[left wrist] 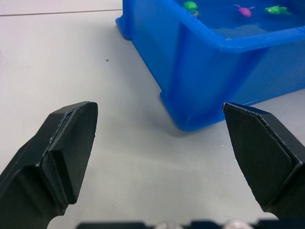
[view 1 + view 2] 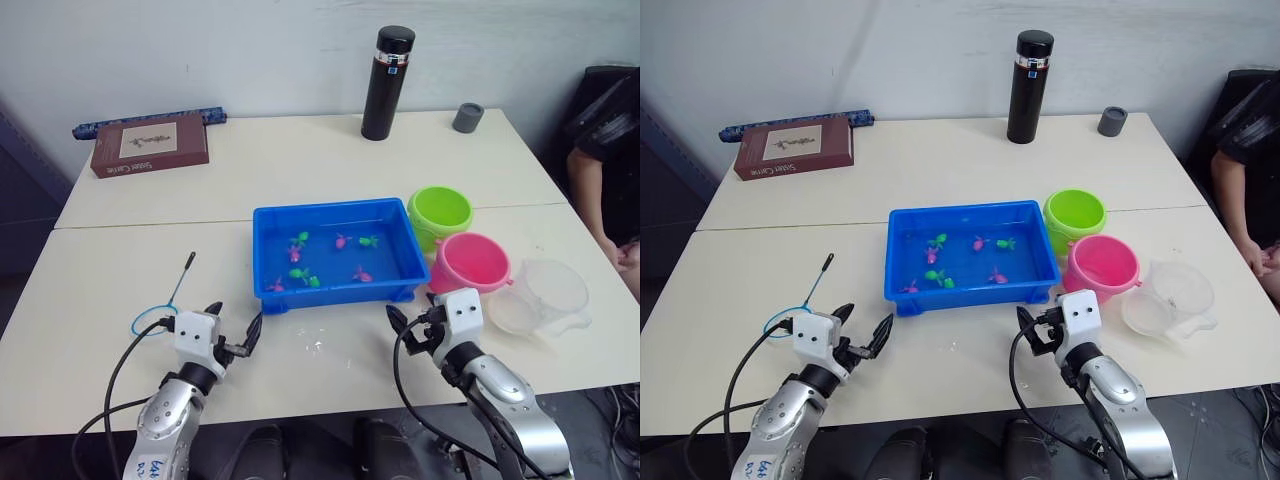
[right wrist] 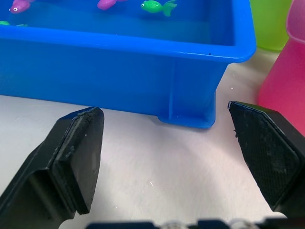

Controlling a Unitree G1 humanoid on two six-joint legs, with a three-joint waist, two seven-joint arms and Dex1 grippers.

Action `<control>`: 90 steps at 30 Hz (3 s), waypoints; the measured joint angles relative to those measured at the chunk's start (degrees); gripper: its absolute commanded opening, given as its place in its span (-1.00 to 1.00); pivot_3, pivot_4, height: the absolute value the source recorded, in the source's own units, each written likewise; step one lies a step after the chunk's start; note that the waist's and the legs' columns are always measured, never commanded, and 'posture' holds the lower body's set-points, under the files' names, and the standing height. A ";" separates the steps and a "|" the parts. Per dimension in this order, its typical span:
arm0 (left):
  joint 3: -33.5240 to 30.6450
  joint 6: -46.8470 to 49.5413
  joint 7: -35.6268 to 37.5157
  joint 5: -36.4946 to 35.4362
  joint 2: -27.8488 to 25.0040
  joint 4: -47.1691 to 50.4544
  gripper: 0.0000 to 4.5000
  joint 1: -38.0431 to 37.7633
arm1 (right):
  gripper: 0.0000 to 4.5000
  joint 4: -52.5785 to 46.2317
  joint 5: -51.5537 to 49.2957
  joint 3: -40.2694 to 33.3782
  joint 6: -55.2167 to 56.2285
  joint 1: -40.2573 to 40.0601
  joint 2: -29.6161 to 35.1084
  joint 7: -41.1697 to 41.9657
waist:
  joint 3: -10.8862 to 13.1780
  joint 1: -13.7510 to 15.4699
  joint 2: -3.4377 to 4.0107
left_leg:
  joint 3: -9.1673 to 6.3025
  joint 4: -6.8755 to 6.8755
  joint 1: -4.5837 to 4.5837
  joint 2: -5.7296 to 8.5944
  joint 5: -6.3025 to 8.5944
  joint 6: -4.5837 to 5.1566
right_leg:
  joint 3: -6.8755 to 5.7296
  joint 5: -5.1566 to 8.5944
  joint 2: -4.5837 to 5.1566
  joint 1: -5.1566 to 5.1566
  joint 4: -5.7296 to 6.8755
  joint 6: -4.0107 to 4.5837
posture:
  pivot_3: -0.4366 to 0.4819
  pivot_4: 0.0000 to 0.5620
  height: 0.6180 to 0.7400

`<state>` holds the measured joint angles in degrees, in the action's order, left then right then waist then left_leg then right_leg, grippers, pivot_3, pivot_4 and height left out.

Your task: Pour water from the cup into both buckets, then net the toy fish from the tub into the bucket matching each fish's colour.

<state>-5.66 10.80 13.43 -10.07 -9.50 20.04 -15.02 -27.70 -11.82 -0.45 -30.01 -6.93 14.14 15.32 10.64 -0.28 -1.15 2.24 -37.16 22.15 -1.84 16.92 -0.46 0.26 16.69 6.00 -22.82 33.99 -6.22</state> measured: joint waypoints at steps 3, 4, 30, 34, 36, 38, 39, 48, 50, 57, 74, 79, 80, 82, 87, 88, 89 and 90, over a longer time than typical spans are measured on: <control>0.00 0.01 0.05 0.00 -0.13 -0.07 1.00 0.18 | 0.97 -0.01 0.01 0.00 0.00 -0.07 0.00 -0.06 | 0.00 0.01 0.00 | 0.00 0.00 0.00 0.00 0.00 0.00 | 0.00 0.00 0.00 0.00 0.00 0.00 | -0.05 -0.47 1.00; -0.03 0.00 0.01 0.01 -0.16 -0.07 1.00 0.35 | 0.97 -0.02 0.01 0.00 0.00 -0.18 0.00 -0.10 | 0.00 0.01 0.00 | 0.00 0.00 0.00 0.00 0.00 0.00 | 0.00 0.00 0.00 0.00 0.00 0.00 | -0.05 -0.47 1.00; -2.44 6.82 1.09 -4.92 -4.57 18.66 1.00 -1.29 | 0.97 -0.94 0.21 -0.06 0.56 -2.22 1.60 1.31 | 0.00 0.11 0.00 | -0.01 0.00 0.01 0.02 0.00 0.01 | 0.00 0.03 0.01 0.00 -0.01 0.05 | -0.05 -0.47 1.00; -1.54 10.69 3.77 -7.94 -7.05 19.26 1.00 1.21 | 0.97 -5.77 1.11 -2.15 1.09 -4.26 4.16 1.27 | 0.01 0.08 0.02 | 0.01 -0.02 0.02 0.05 -0.01 0.01 | 0.02 0.03 0.00 0.00 -0.01 0.05 | -0.05 -0.47 1.00; -1.05 11.69 5.44 -9.49 -7.91 19.40 1.00 3.51 | 0.97 -9.93 0.78 -4.63 0.36 -4.94 5.69 1.30 | 0.01 0.18 0.01 | 0.00 -0.05 0.02 0.06 -0.01 0.02 | 0.01 0.02 -0.05 0.02 0.02 0.04 | -0.05 -0.47 1.00; -0.43 12.46 7.37 -10.77 -9.27 19.18 1.00 5.34 | 0.97 -14.59 -0.34 -7.51 -1.64 -4.79 6.66 1.23 | 0.00 0.16 0.00 | -0.01 -0.07 0.00 0.07 -0.01 0.01 | 0.01 0.01 -0.13 0.04 0.04 0.01 | -0.05 -0.47 1.00; 0.06 12.74 8.68 -11.60 -9.87 18.49 1.00 6.84 | 0.97 -17.34 -1.17 -8.98 -3.42 -4.21 7.38 1.14 | 0.00 0.08 0.00 | 0.00 -0.08 -0.02 0.07 -0.01 0.01 | 0.02 0.01 -0.17 0.04 0.05 0.01 | -0.05 -0.47 1.00; 4.87 13.54 17.39 -14.28 -11.88 7.34 1.00 20.95 | 0.97 -25.72 -4.06 -19.65 -12.87 2.60 9.25 -3.16 | 0.01 0.38 0.03 | -0.02 -0.13 -0.02 0.13 -0.11 -0.14 | -0.06 0.00 -0.36 0.07 0.16 0.01 | -0.05 -0.47 1.00; 6.78 13.76 18.74 -14.27 -11.61 4.31 1.00 23.42 | 0.97 -25.19 -2.64 -22.79 -13.39 2.51 8.85 -5.53 | 0.01 0.28 0.03 | -0.01 -0.09 0.00 0.17 -0.10 -0.12 | -0.03 -0.13 -0.35 0.06 0.12 -0.24 | -0.05 -0.47 1.00; 10.49 14.66 17.76 -13.55 -6.38 -3.77 1.00 29.89 | 0.97 -21.73 1.53 -35.28 -13.83 -0.10 3.78 -12.99 | 0.00 0.06 0.05 | 0.07 0.02 0.01 0.13 -0.09 -0.13 | -0.06 -0.39 -0.51 0.01 0.14 -0.71 | -0.05 -0.47 1.00; 13.01 13.65 20.22 -12.75 -2.71 -9.26 1.00 34.64 | 0.97 -17.76 1.04 -38.89 -8.67 -7.63 -11.84 -19.14 | -0.02 0.07 0.10 | -0.02 -0.04 -0.09 0.11 -0.39 -0.20 | 0.06 -0.18 -0.48 0.03 0.33 -0.17 | -0.05 -0.47 1.00; 13.03 13.70 20.28 -12.73 -2.42 -9.26 1.00 34.71 | 0.97 -14.71 1.03 -36.52 -7.36 -7.00 -14.51 -20.67 | -0.02 0.06 0.10 | -0.12 0.00 -0.07 0.11 -0.39 -0.21 | 0.06 -0.20 -0.47 0.02 0.30 -0.20 | -0.05 -0.47 1.00; 13.03 13.66 20.17 -12.72 -2.29 -9.26 1.00 34.74 | 0.97 -14.05 1.04 -35.78 -7.08 -7.02 -15.18 -21.00 | -0.02 0.06 0.10 | -0.13 0.01 -0.07 0.11 -0.39 -0.21 | 0.06 -0.20 -0.47 0.02 0.30 -0.20 | -0.05 -0.47 1.00; 13.00 13.59 20.01 -12.71 -2.21 -9.26 1.00 34.78 | 0.97 -12.22 1.12 -34.50 -6.18 -7.15 -16.00 -21.34 | -0.02 0.06 0.10 | -0.13 0.02 -0.07 0.11 -0.39 -0.21 | 0.07 -0.20 -0.46 0.01 0.30 -0.20 | -0.05 -0.47 1.00; 12.67 13.45 19.30 -12.61 -2.23 -9.24 1.00 34.74 | 0.97 -8.55 1.21 -33.51 -4.05 -6.08 -16.02 -22.46 | -0.02 0.02 0.10 | -0.13 0.01 -0.06 0.10 -0.39 -0.21 | 0.07 -0.19 -0.45 0.00 0.28 -0.18 | -0.05 -0.47 1.00; 12.56 13.42 19.05 -12.56 -2.17 -9.23 1.00 34.74 | 0.97 -7.80 1.19 -33.52 -3.70 -5.46 -16.00 -22.67 | -0.02 0.00 0.10 | -0.12 0.01 -0.07 0.10 -0.39 -0.21 | 0.07 -0.19 -0.44 0.00 0.27 -0.18 | -0.05 -0.47 1.00; 12.49 13.39 18.93 -12.53 -2.15 -9.22 1.00 34.74 | 0.97 -7.21 1.17 -33.52 -3.57 -5.00 -15.95 -22.82 | -0.02 0.03 0.10 | -0.13 0.01 -0.07 0.10 -0.39 -0.21 | 0.07 -0.18 -0.44 0.00 0.28 -0.18 | -0.05 -0.47 1.00; 12.46 13.36 18.78 -12.49 -2.15 -9.20 1.00 34.72 | 0.97 -6.35 1.11 -33.53 -3.28 -4.56 -15.75 -22.95 | -0.02 0.05 0.10 | -0.13 0.01 -0.06 0.10 -0.39 -0.21 | 0.06 -0.18 -0.45 0.00 0.28 -0.18 | -0.05 -0.47 1.00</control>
<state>6.79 24.16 32.20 -22.56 -11.64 10.84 19.70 -34.06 -10.71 -33.98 -33.29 -11.49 -1.62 -7.63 10.62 -0.23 -1.05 2.10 -37.15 22.09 -1.74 16.53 -0.66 0.31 16.50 5.55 -22.82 34.27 -6.39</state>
